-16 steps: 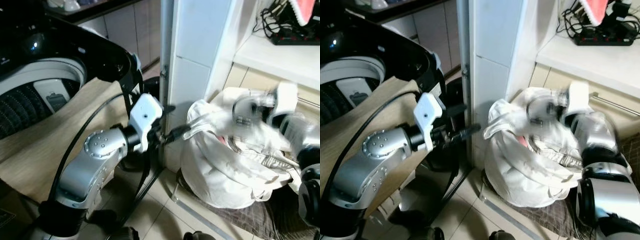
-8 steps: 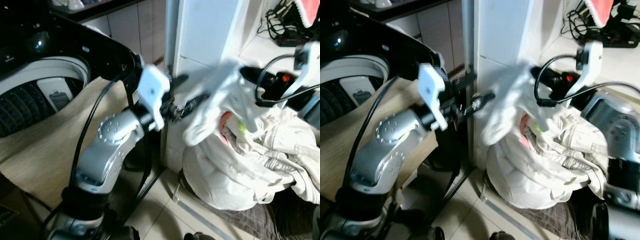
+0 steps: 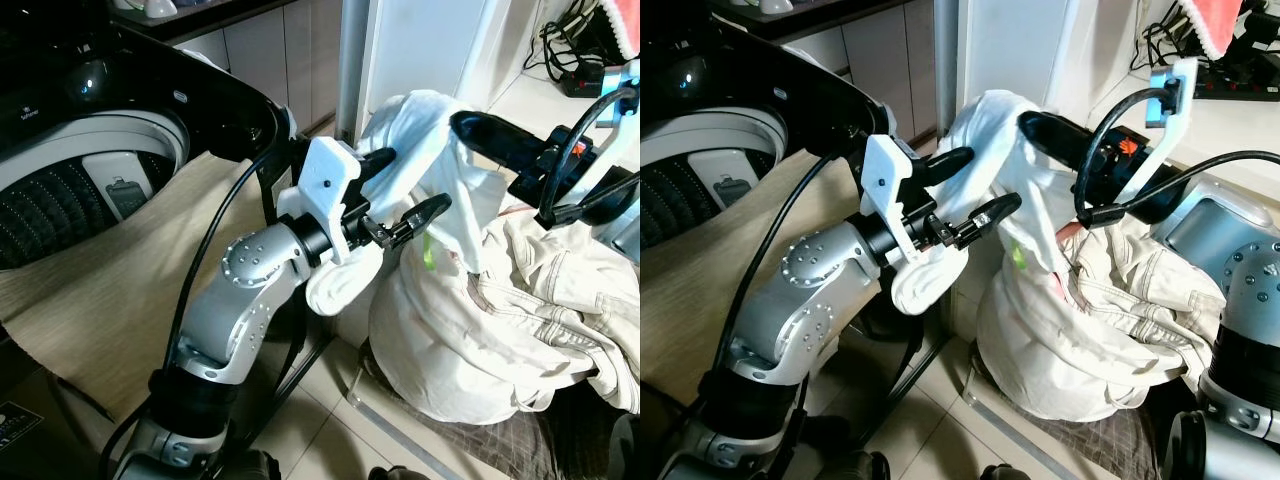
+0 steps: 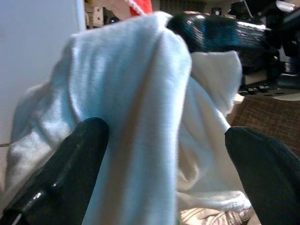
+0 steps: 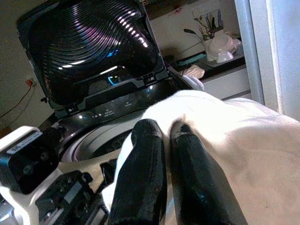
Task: Clothes washing
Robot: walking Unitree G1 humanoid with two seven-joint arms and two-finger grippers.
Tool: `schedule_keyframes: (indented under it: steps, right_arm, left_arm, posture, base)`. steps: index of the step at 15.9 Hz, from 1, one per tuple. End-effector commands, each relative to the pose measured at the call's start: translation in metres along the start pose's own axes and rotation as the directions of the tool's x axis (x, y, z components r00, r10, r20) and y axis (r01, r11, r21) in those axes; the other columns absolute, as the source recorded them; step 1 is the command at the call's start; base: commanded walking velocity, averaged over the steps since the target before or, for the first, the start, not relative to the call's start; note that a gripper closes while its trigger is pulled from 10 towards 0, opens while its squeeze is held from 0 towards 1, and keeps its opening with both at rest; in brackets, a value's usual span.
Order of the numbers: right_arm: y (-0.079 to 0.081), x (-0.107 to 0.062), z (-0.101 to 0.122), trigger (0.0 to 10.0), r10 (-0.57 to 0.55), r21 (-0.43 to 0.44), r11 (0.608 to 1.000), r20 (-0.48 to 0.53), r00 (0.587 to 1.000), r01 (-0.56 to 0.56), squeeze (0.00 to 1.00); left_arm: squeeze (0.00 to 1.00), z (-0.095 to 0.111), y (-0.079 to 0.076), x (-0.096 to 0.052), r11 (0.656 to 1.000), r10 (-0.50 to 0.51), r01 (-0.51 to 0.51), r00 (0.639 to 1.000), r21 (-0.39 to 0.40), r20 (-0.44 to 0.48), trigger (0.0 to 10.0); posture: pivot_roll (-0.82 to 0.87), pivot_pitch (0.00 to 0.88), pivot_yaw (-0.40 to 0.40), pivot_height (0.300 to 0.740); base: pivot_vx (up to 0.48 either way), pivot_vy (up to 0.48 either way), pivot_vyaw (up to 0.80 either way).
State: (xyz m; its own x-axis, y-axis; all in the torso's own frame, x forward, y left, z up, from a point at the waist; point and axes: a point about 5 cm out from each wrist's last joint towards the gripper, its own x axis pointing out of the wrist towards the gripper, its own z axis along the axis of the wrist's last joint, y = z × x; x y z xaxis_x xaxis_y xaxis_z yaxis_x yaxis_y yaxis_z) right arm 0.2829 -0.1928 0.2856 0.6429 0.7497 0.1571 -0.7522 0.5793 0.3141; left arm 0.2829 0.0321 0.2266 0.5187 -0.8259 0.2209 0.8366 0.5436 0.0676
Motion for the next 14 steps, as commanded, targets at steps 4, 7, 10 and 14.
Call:
schedule_keyframes:
  steps: [4,7,10,14]
  right_arm:
    - [0.016,0.002,0.006,0.0,0.046,-0.018,0.999,0.015,0.999,-0.046,0.0]
    - [0.015,0.001,0.005,0.0,0.033,-0.022,0.999,0.003,0.999,-0.033,0.0]
    - [0.014,0.0,0.002,0.0,0.018,-0.019,1.0,-0.002,1.0,-0.018,0.0]
    - [0.014,0.0,0.001,0.0,0.009,-0.019,1.0,-0.004,1.0,-0.009,0.0]
  left_arm:
    - [0.0,-0.002,0.004,0.004,0.997,0.049,-0.049,0.999,0.057,0.005,0.0]
    - [0.0,-0.001,0.009,0.002,0.996,0.07,-0.071,0.997,0.056,0.011,0.0]
    - [0.0,-0.001,0.011,-0.001,0.996,0.069,-0.07,0.998,0.059,0.013,0.0]
    - [0.0,-0.003,0.009,-0.003,0.998,0.05,-0.05,0.999,0.044,0.002,0.0]
  posture:
    - [-0.08,0.041,0.008,0.74]
    - [-0.07,0.039,0.01,0.74]
    - [-0.07,0.032,0.012,0.74]
    - [-0.07,0.026,0.013,0.74]
  base:
    - [0.0,0.0,0.0]
    - [0.0,0.0,0.0]
    - [0.0,0.0,0.0]
    - [0.0,0.0,0.0]
